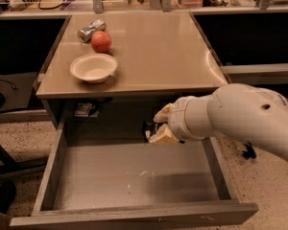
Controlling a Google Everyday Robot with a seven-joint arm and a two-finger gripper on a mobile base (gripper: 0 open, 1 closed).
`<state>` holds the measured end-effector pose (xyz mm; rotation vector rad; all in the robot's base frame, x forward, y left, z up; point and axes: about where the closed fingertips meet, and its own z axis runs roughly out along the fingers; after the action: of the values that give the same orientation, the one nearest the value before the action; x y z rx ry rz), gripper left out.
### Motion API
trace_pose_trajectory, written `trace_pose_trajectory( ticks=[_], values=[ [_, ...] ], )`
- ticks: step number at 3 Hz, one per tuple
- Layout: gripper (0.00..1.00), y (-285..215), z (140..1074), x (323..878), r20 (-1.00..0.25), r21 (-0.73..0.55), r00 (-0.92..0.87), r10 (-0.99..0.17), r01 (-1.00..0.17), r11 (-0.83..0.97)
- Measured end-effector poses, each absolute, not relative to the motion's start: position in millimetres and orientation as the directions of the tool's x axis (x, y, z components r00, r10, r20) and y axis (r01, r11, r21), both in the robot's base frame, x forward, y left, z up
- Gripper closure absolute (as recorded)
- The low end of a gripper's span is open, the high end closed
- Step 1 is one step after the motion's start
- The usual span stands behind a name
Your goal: Pick rxbar chocolate from top drawer and place on counter
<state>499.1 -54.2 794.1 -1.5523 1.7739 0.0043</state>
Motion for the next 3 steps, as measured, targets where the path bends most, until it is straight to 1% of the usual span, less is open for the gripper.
trace_pose_trajectory(
  ticks=[1,2,3],
  values=[
    [1.0,-66,838,534,-0.526,-0.544,0.057,-0.849,-0.79,0.284],
    [1.0,-92,870,576,-0.534,-0.609,0.072,-0.842,-0.724,0.324],
    [1.0,-119,870,617,-0.561,-0.612,0.064,-0.825,-0.703,0.361]
  ],
)
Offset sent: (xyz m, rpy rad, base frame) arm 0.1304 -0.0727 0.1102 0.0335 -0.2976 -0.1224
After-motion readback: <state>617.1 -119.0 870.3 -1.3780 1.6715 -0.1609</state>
